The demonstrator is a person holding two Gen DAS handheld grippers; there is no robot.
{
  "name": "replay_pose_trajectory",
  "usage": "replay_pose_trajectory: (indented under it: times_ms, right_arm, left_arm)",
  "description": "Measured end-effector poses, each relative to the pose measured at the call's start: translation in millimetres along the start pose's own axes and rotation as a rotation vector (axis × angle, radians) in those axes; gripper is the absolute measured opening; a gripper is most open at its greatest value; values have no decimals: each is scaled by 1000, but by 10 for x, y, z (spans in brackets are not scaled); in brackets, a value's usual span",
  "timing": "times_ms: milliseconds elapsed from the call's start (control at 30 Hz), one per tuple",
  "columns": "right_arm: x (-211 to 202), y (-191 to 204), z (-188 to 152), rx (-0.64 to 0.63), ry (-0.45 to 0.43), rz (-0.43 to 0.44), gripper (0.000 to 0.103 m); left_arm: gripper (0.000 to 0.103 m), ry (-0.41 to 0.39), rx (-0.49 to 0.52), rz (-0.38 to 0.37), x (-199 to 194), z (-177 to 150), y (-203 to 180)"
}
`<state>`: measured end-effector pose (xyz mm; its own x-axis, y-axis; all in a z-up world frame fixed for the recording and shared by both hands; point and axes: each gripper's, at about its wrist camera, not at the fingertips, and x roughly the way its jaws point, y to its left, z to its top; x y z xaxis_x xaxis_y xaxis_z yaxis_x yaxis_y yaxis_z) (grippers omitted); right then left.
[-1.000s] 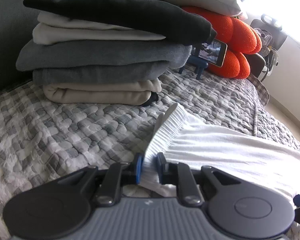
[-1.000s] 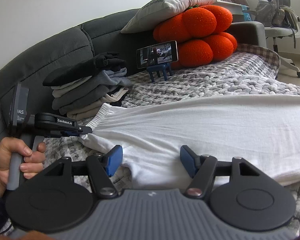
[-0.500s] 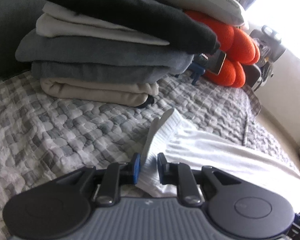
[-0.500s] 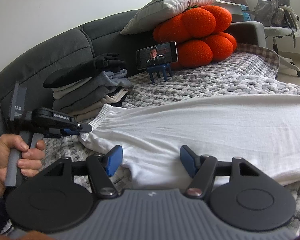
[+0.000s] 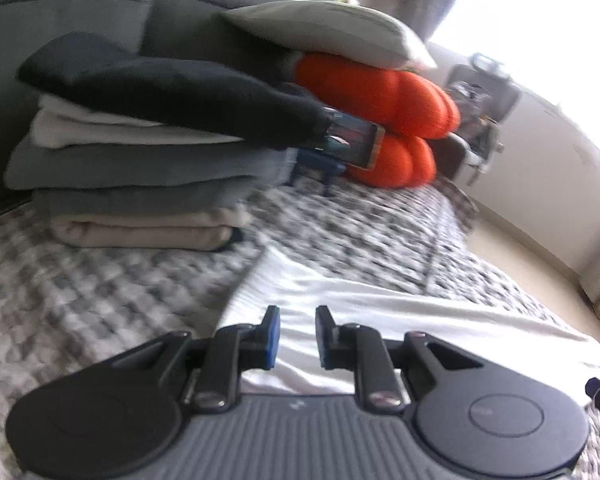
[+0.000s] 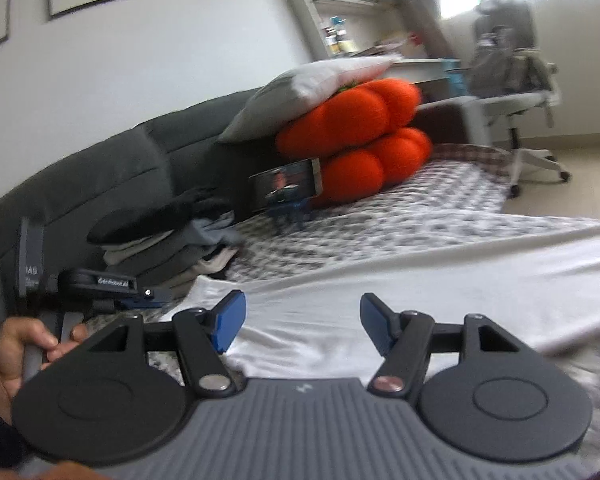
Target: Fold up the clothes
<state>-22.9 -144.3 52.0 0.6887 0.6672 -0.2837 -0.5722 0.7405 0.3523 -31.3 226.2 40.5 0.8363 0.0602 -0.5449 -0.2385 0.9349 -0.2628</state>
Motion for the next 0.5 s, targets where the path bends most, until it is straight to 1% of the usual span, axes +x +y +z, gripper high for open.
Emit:
replay_pose_trajectory:
  times_ms: [67,100,133,200,233,300,400,433,500]
  right_arm:
    - [-102,44,-69,-49,34,-35,67]
    - [-142,86,-116,-80,57,-45,66]
    - [-160,132,-163,-99,82,-29,63]
    - [-144,243,-253,-132,144,28,49]
    - [-120,301,-293,-152,172,53,48]
    - [-30,405,-345,-209,204,70,47]
    - [198,462,-369,-238,267,94,47]
    - [298,470,-370,-243,290,91,47]
    - [404,494,-349,-276,296,57,46]
  left_arm:
    - [18,2,33,-20,-13,-40,-114]
    - [18,6,51,-31,-15,-66,-176]
    - [18,14,65,-42,-8,-94,-237]
    - [18,36,87,-65,20,-149,-355]
    - [18,49,96,-78,42,-174,-409]
    - [18,70,117,-104,81,-226,-520]
    - [19,87,155,-126,153,-277,-682]
    - [19,96,164,-131,187,-283,-723]
    - [20,118,172,-138,264,-295,-778]
